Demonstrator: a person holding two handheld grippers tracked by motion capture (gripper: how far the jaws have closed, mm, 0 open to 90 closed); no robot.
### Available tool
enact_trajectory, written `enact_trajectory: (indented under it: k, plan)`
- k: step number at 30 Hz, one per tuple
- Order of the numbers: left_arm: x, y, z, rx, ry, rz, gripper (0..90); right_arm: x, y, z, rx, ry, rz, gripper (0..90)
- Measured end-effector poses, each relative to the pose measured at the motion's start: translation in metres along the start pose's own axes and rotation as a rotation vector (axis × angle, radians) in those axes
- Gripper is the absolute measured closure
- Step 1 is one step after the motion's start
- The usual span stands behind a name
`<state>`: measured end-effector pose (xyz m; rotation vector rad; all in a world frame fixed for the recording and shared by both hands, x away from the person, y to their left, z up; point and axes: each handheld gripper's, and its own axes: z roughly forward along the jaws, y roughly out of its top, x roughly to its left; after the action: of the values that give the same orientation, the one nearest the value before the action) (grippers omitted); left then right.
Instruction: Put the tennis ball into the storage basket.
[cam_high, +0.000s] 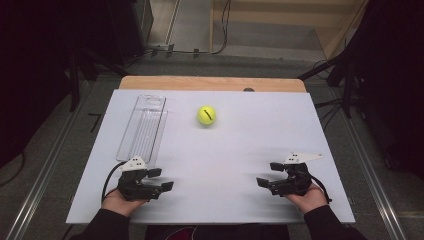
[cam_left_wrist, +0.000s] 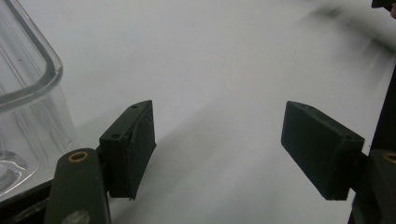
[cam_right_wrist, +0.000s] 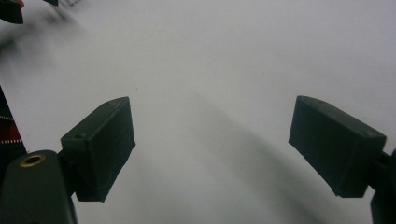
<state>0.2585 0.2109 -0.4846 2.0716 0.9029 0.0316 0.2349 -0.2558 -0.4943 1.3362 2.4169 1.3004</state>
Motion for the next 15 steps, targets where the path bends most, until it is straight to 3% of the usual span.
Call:
enact_trajectory:
  k: [7, 9, 15]
  plan:
    - [-0.002, 0.008, 0.002, 0.046, -0.024, 0.004, 26.6, 0.000, 0.000, 0.000, -0.004, -0.001, -0.002, 12.5]
    - [-0.006, 0.012, 0.001, 0.019, -0.046, 0.016, 26.5, 0.000, 0.000, 0.000, -0.003, -0.001, -0.005, 12.4]
    - [-0.012, 0.019, 0.002, 0.020, -0.070, 0.029, 21.9, 0.001, 0.000, 0.000, -0.003, 0.005, -0.005, 12.4]
